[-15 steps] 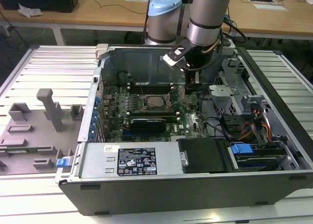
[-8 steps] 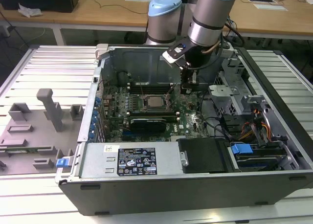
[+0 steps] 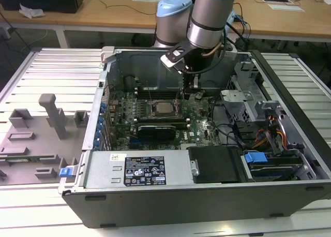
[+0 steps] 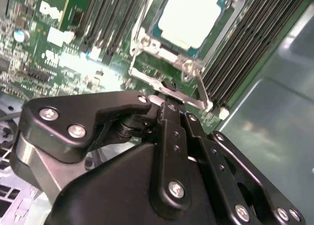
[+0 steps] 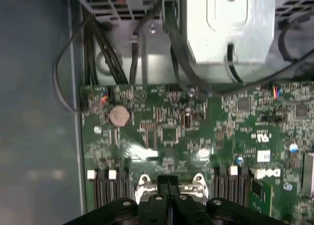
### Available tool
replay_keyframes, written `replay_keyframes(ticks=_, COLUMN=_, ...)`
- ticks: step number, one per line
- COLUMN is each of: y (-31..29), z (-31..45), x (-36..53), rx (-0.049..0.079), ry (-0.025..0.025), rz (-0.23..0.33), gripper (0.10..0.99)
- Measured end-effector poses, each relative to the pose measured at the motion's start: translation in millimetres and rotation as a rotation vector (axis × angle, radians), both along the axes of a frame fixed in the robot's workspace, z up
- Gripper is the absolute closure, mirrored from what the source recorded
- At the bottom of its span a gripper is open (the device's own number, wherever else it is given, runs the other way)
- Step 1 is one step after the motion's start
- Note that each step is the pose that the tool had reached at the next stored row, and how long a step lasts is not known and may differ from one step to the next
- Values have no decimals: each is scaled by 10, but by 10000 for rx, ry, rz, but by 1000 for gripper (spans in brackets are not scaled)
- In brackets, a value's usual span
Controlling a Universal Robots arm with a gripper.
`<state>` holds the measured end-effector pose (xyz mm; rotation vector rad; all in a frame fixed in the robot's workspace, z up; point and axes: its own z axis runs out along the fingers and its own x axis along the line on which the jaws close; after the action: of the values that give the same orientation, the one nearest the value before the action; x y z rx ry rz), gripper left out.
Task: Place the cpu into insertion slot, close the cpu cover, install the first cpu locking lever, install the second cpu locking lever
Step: 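Close the cpu cover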
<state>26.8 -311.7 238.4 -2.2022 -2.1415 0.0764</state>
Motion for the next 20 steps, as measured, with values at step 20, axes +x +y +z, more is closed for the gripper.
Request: replay_keyframes(ticks=20, y=-20, z=-23, x=-580, rx=0, ry=-855, rz=2, gripper=980)
